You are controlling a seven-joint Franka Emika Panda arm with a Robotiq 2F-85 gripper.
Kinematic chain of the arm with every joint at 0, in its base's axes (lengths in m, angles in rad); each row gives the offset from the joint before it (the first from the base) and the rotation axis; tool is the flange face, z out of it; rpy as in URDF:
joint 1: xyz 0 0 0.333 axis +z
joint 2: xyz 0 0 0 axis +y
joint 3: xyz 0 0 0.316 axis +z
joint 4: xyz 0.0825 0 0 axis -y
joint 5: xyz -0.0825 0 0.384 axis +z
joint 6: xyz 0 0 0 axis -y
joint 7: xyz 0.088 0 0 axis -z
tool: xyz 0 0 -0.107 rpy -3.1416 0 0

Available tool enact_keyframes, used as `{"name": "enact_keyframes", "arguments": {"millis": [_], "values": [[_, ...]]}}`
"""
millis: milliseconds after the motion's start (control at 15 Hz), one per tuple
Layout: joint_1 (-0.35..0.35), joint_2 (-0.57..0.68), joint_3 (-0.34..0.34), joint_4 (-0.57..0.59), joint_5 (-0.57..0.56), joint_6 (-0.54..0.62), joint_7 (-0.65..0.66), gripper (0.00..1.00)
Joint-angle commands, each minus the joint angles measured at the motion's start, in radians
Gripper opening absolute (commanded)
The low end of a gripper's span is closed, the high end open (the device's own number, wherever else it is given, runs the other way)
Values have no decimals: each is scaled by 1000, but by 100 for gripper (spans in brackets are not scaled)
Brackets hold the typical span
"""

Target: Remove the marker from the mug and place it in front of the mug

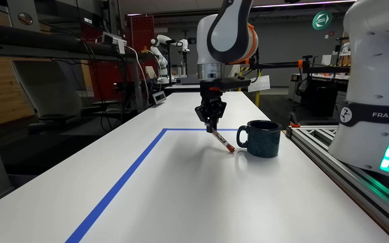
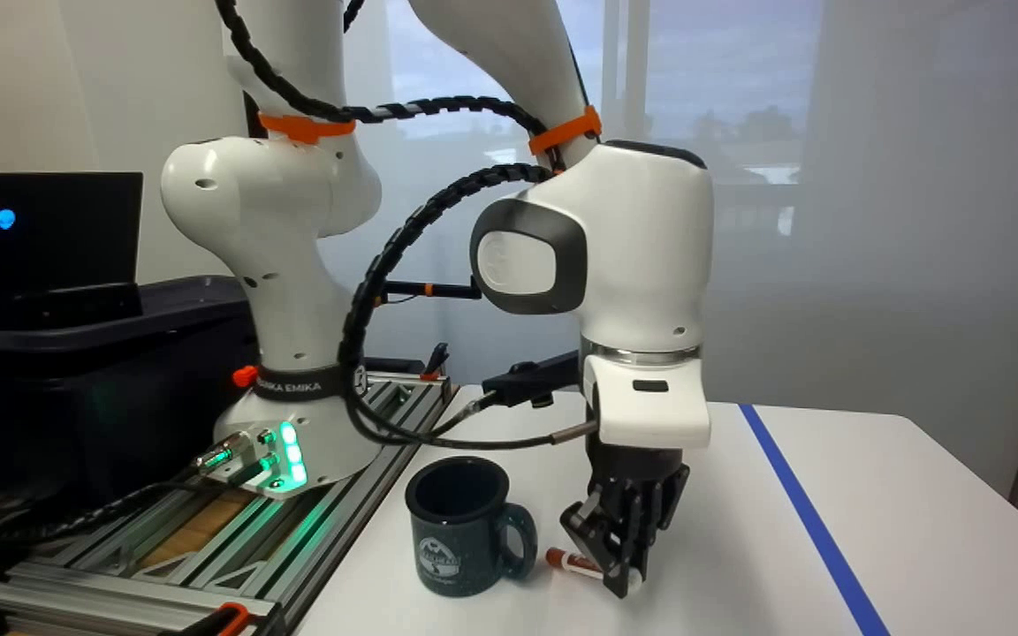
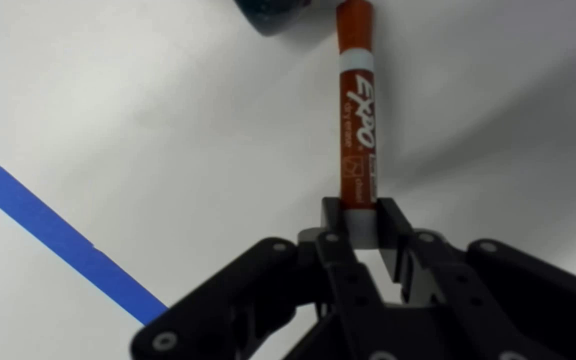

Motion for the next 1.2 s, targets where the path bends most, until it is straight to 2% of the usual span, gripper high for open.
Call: {"name": "enact_keyframes", "arguments": {"millis": [0,200,400,467,533,600,667,800,867,1067,1133], "values": [[34,8,7,-44,-27,99,28,5],[53,17,18,-59,-10,132,16,5],[59,37,35,-41,10,108,-6,5],[57,36,40,-40,13,84,-15,12],[60,31,41,-40,8,73,-14,47],[67,24,33,-39,-8,67,-7,48],[57,-10,54,-40,15,35,-37,54],[51,-88,69,-35,17,-39,-78,69],[55,-146,66,-70,-1,-61,-82,76],[50,-293,94,-66,6,-251,-169,98],[55,-344,100,-62,14,-321,-207,100]]}}
